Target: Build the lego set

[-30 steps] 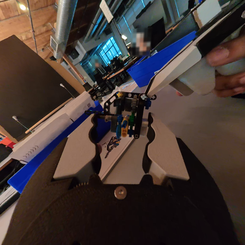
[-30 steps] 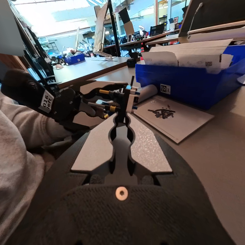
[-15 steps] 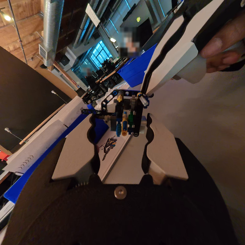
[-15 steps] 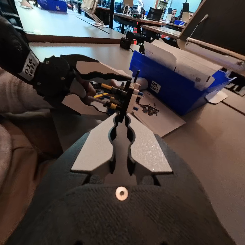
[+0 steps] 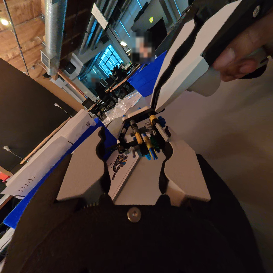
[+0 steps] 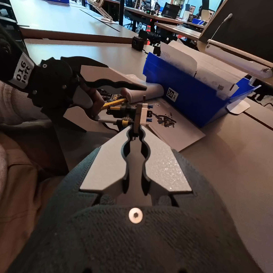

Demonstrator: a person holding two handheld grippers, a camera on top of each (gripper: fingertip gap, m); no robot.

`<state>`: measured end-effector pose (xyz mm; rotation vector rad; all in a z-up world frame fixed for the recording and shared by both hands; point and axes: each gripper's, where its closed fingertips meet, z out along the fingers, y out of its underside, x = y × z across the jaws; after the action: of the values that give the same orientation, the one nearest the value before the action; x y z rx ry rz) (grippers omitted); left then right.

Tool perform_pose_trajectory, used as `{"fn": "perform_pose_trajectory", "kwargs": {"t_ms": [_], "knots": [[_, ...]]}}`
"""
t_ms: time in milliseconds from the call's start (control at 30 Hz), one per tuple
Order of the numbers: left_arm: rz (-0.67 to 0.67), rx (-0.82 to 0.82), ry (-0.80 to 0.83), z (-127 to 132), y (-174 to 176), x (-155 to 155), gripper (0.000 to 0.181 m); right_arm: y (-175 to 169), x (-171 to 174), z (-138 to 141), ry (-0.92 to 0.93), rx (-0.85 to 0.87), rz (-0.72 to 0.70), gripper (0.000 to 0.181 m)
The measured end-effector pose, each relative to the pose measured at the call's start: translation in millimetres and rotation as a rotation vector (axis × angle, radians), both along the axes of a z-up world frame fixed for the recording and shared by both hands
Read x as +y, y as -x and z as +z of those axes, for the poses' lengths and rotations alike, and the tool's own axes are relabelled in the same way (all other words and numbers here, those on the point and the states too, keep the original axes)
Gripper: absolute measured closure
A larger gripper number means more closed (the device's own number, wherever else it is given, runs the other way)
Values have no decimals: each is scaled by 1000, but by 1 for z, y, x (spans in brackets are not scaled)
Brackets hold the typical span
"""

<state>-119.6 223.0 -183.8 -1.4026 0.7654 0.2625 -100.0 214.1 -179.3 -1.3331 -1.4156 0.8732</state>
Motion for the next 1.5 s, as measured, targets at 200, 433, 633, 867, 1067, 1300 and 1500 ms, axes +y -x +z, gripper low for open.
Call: {"fn": "perform_pose_trajectory", "kwargs": {"t_ms": [200,433,633,867,1067,1300,1500], "knots": [[-21,2,44,-5,-1,1,95,-3,5,-5,38,-7,-6,175],[-74,46,203,-25,-3,-1,86,-7,12,-25,117,-91,-14,175],[-197,19,454,-45,-2,-19,80,-16,14,-32,144,-134,5,175],[-278,-56,600,-39,20,-23,91,-28,9,-29,187,-139,130,175],[-408,54,668,-48,15,-8,99,-35,1,-33,260,-156,243,175],[-540,139,725,-59,3,-7,123,-35,1,-35,291,-147,267,175],[-601,110,762,-59,-1,-13,143,-35,-1,-35,293,-151,281,175]]}}
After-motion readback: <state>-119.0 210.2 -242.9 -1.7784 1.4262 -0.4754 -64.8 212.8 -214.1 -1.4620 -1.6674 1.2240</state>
